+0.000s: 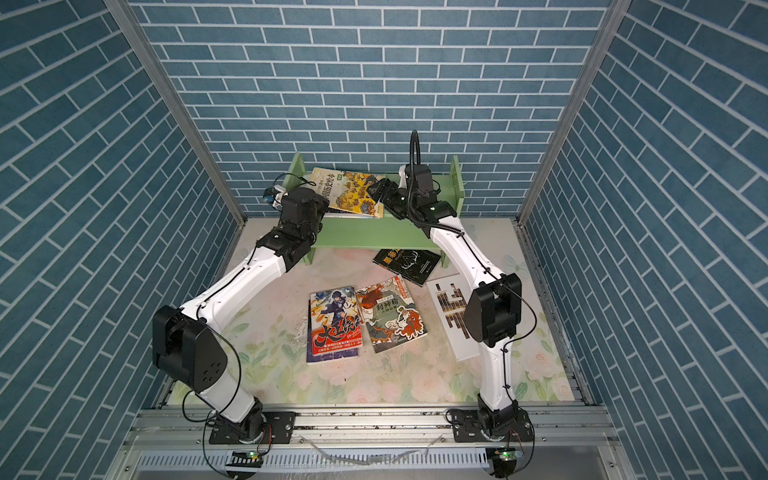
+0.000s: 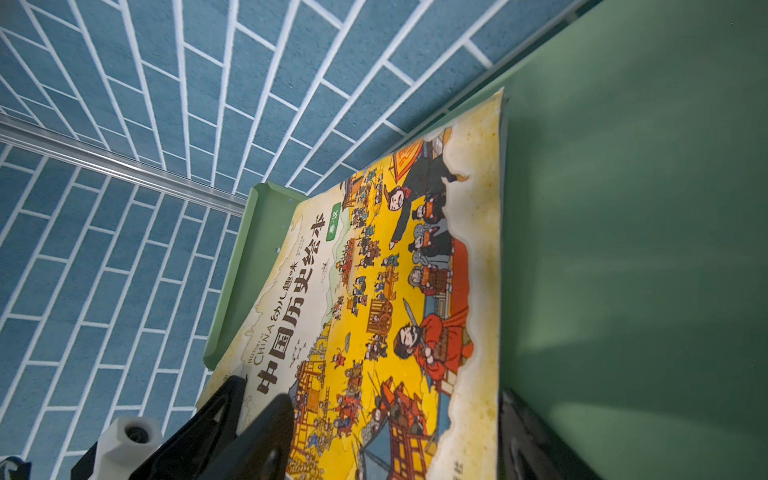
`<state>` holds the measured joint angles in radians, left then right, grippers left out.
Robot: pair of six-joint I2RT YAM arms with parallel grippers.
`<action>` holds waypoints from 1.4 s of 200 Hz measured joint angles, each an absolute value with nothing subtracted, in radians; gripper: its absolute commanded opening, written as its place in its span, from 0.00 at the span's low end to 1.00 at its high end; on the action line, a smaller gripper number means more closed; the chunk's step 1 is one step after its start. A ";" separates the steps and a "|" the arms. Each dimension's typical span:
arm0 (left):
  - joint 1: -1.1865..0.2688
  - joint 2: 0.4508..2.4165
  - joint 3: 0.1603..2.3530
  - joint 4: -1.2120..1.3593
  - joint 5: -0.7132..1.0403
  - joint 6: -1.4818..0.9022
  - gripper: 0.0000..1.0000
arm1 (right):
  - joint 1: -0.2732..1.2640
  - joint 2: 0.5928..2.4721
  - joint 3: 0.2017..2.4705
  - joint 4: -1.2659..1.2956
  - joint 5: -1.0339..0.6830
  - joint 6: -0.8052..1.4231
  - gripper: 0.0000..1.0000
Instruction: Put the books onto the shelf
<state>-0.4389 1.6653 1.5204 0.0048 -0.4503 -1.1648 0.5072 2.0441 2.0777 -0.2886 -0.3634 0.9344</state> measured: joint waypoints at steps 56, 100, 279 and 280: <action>-0.439 1.665 1.520 0.004 -0.455 -1.163 0.06 | 0.508 2.046 2.116 -0.319 -0.364 0.933 0.77; -0.439 1.665 1.520 -0.020 -0.459 -1.165 0.43 | 0.509 2.054 2.118 -0.326 -0.368 0.933 0.77; -0.397 1.536 1.670 -0.413 -0.429 -1.123 1.00 | 0.515 2.065 2.151 -0.329 -0.369 0.933 0.77; -0.395 1.536 1.670 -0.414 -0.429 -1.122 1.00 | 0.515 2.065 2.151 -0.329 -0.369 0.933 0.77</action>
<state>-0.3950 1.5356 1.6703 -0.4141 -0.4290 -1.1221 0.5152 2.0651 2.1513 -0.3294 -0.3695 0.9329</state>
